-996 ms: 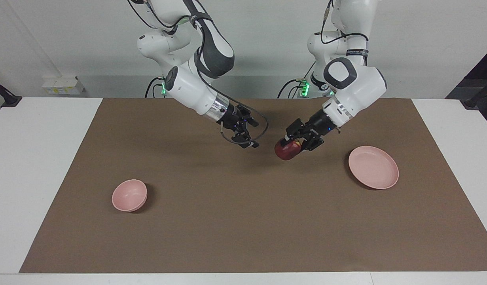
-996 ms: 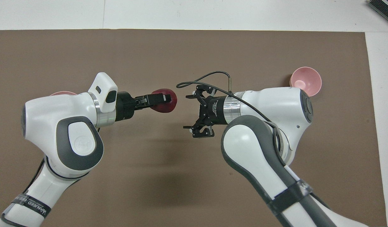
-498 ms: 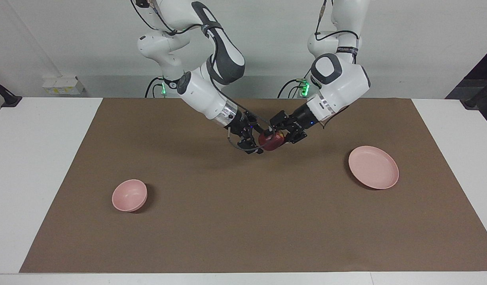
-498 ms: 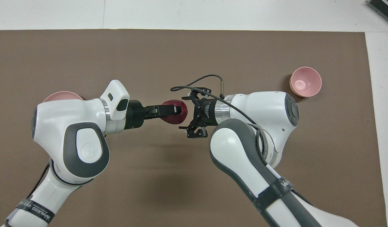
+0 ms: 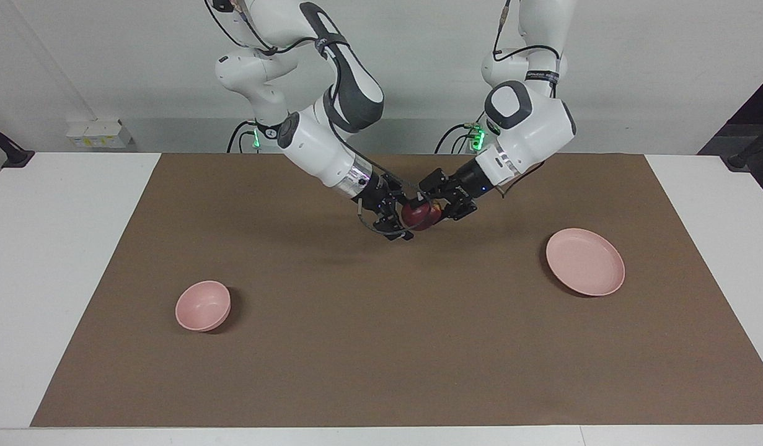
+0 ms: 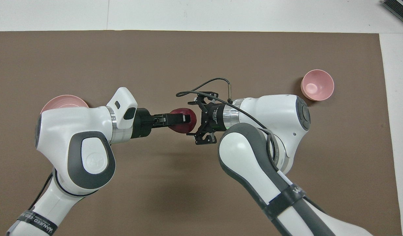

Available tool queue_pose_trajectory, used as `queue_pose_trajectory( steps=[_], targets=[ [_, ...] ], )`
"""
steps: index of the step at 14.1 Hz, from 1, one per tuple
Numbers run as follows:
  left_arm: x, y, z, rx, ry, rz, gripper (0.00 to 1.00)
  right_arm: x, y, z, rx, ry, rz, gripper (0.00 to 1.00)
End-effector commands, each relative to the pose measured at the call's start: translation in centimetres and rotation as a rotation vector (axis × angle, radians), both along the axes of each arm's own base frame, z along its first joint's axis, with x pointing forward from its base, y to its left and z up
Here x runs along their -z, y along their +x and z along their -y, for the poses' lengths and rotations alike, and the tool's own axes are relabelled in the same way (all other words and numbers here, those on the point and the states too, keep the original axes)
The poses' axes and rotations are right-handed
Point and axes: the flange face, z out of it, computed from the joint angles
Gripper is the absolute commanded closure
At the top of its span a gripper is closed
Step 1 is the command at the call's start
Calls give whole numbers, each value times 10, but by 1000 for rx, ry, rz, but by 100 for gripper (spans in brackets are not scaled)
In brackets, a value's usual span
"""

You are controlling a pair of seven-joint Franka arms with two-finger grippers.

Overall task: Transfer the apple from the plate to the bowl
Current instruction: 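Close the right gripper on the apple held by the left gripper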

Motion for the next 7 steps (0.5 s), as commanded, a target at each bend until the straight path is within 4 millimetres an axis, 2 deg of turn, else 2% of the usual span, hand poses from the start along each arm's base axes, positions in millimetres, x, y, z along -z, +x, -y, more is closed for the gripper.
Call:
queue_pose_trajectory(
  steps=[1,5,6,7],
  targets=[
    [-1,-16,15,28,-12,-15,100,-8,3,-4,-1,39,27,0],
    [-1,-15,16,24,-13,-16,100,-10,1,-7,-25,47,50,3],
    [-2,-16,17,28,-12,-14,100,-10,2,-7,-19,69,54,33],
    [-2,-17,19,31,-13,-15,100,-12,2,-8,-19,83,64,60]
  ],
)
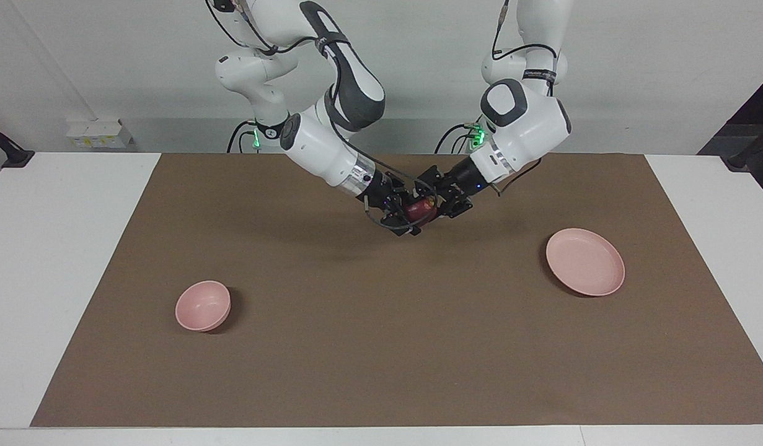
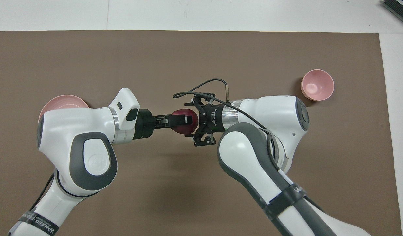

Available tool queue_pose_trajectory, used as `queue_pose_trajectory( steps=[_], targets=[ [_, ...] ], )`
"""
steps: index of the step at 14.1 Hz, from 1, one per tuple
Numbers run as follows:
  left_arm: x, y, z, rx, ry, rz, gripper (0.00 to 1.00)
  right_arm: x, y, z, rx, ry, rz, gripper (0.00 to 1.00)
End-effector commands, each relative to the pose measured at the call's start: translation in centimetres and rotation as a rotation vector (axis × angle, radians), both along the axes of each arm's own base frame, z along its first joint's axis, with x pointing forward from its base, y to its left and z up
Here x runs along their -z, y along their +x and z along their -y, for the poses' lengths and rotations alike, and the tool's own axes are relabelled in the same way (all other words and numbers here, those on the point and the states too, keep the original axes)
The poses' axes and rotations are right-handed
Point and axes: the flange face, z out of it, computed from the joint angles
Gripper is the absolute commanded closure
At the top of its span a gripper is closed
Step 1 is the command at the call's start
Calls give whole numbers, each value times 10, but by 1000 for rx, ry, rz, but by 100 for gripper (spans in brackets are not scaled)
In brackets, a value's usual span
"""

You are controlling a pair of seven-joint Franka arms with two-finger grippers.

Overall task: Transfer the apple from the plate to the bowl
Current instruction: 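Close the right gripper on the apple held by the left gripper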

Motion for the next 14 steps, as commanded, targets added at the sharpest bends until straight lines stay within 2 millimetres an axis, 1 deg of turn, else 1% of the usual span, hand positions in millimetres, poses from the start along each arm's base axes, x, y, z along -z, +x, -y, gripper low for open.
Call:
queue_pose_trajectory(
  steps=[1,2,8,9,10,11,12,13,14],
  targets=[
    [-1,-14,13,21,-12,-19,100,-13,7,-2,11,54,49,85],
    [-1,-14,13,20,-12,-20,100,-13,6,-4,5,52,52,100],
    [-3,-12,11,19,-16,-31,100,-14,6,-4,6,52,54,100],
    [-4,-12,11,20,-14,-31,95,-14,6,-4,4,52,54,100],
    [-4,-12,10,15,-12,-35,84,-14,6,-4,3,50,55,100],
    [-5,-12,11,9,-12,-34,56,-13,5,-4,0,46,56,100],
    [-8,-9,10,8,-4,-23,25,-14,6,-4,2,46,57,100],
    [-13,-7,10,23,15,-1,1,-14,6,-4,-1,45,58,100],
    [-16,-6,8,23,24,3,0,-13,5,-4,-3,44,56,100]
  ],
)
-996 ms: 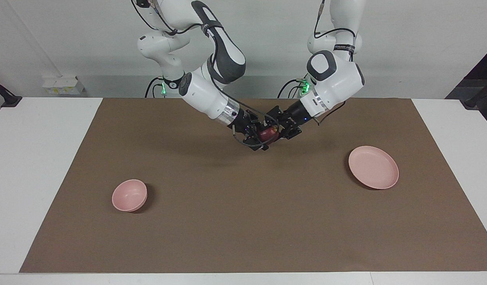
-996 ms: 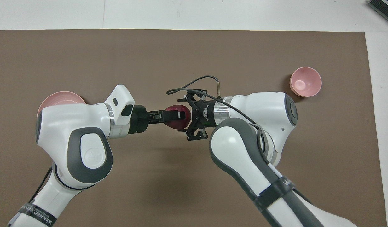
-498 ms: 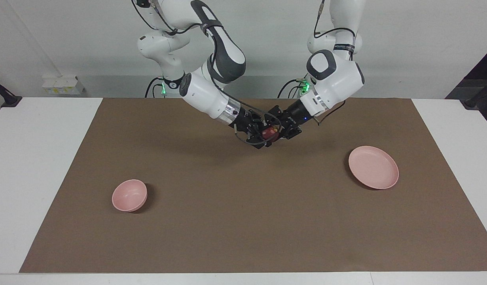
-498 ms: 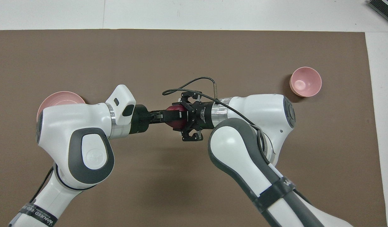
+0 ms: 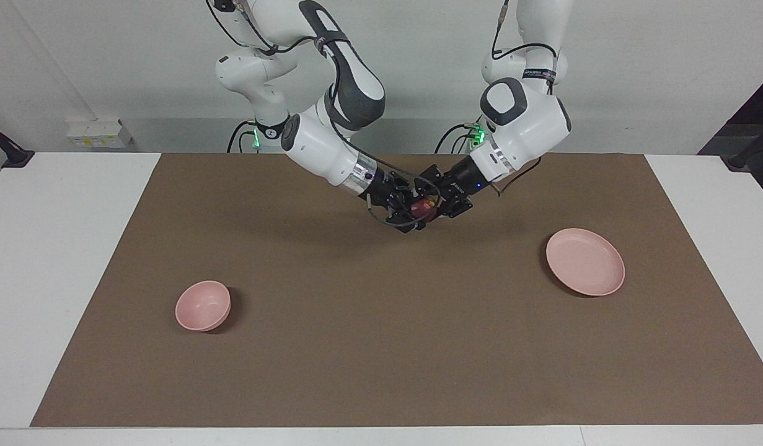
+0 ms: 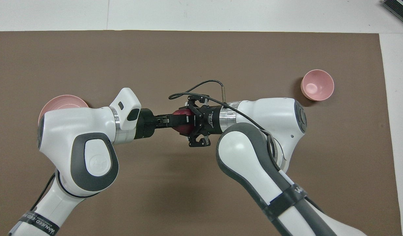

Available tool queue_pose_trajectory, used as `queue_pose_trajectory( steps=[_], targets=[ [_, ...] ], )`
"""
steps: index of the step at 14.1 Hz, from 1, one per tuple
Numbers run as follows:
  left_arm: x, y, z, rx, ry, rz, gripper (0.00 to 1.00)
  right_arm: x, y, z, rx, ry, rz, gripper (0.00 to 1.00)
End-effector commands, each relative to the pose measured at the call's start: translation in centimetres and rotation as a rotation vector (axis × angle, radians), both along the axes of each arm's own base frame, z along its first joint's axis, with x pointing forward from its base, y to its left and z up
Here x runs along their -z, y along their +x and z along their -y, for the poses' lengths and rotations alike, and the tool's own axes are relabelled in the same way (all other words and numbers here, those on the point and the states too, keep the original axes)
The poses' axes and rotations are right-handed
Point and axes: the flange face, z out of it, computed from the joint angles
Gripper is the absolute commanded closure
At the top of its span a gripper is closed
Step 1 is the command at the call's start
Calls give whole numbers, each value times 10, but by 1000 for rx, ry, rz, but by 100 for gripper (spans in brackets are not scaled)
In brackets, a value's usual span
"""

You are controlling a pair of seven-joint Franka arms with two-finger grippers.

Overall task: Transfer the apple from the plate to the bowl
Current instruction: 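Close the right gripper on the apple held by the left gripper, then carry the apple with the right gripper while the left gripper withdraws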

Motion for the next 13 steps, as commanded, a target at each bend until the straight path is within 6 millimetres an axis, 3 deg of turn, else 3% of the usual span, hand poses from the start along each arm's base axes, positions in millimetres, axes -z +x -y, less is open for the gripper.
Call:
queue_pose_trajectory(
  steps=[1,5,8,13],
  targets=[
    [-13,-5,5,10,13,-14,0,-9,6,-1,5,26,41,100],
    [-18,-4,-1,7,11,-12,0,-8,5,-1,-5,20,42,100],
    [-22,4,-21,-16,8,-17,0,-4,7,5,-6,7,43,100],
    [-37,25,-95,35,159,-4,0,4,26,38,-6,-90,88,100]
  ],
)
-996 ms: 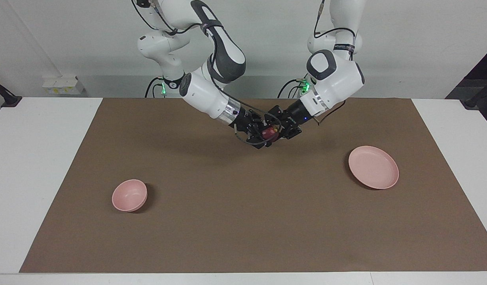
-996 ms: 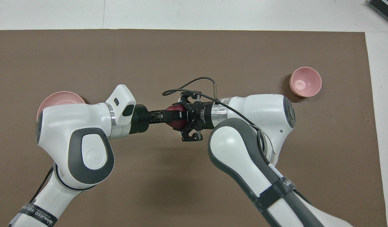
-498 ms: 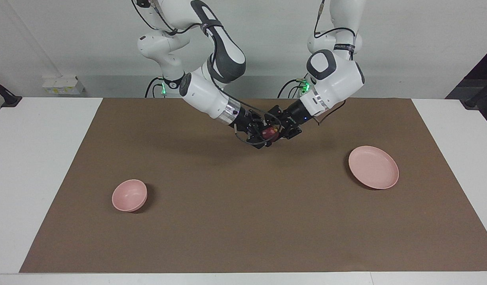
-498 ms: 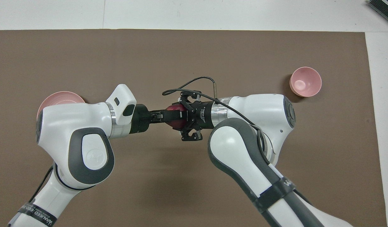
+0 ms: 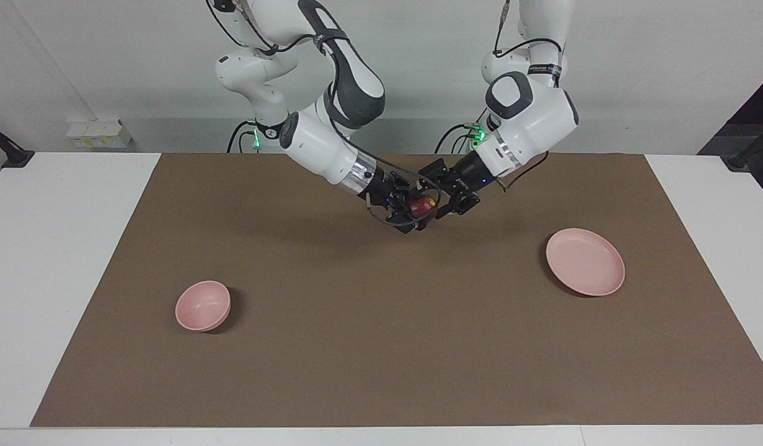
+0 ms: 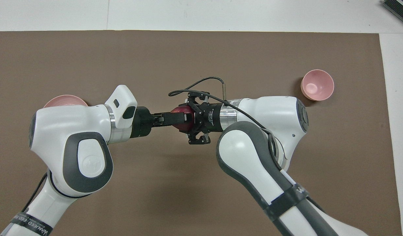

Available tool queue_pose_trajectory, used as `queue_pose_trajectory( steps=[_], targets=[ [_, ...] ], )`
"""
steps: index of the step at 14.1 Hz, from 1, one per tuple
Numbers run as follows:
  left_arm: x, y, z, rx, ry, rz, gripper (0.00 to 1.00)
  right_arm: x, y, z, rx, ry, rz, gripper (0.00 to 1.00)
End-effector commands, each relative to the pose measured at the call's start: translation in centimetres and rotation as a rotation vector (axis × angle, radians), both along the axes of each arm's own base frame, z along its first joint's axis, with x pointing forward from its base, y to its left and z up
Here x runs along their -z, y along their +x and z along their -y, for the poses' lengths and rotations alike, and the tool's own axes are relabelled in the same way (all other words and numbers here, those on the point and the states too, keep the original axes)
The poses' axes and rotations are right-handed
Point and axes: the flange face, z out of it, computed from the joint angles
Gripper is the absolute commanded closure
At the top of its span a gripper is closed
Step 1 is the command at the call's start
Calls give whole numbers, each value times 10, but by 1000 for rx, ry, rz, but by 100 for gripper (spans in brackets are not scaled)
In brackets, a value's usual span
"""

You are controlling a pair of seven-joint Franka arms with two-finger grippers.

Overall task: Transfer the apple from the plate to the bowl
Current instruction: 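Carry the apple with the right gripper while the left gripper withdraws, then lower the apple into the small pink bowl with the right gripper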

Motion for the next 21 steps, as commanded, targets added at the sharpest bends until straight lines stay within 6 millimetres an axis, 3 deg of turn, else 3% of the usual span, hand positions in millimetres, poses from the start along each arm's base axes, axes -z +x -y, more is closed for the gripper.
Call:
queue_pose_trajectory(
  steps=[1,6,8,10,15,18,21],
  targets=[
    [-18,7,-40,75,125,-15,0,7,15,22,-34,-100,67,100],
    [-24,30,-122,185,560,19,0,19,44,81,-132,-294,184,100],
    [-46,42,-145,189,665,54,0,21,50,99,-197,-351,240,100],
    [-74,51,-159,181,699,53,0,23,49,97,-321,-425,310,100],
    [-181,46,-174,210,810,-9,0,27,45,97,-611,-614,429,100],
    [-213,34,-192,185,817,-38,0,26,49,102,-755,-722,497,100],
    [-225,24,-194,173,807,-54,0,25,57,121,-855,-848,531,100]
  ],
)
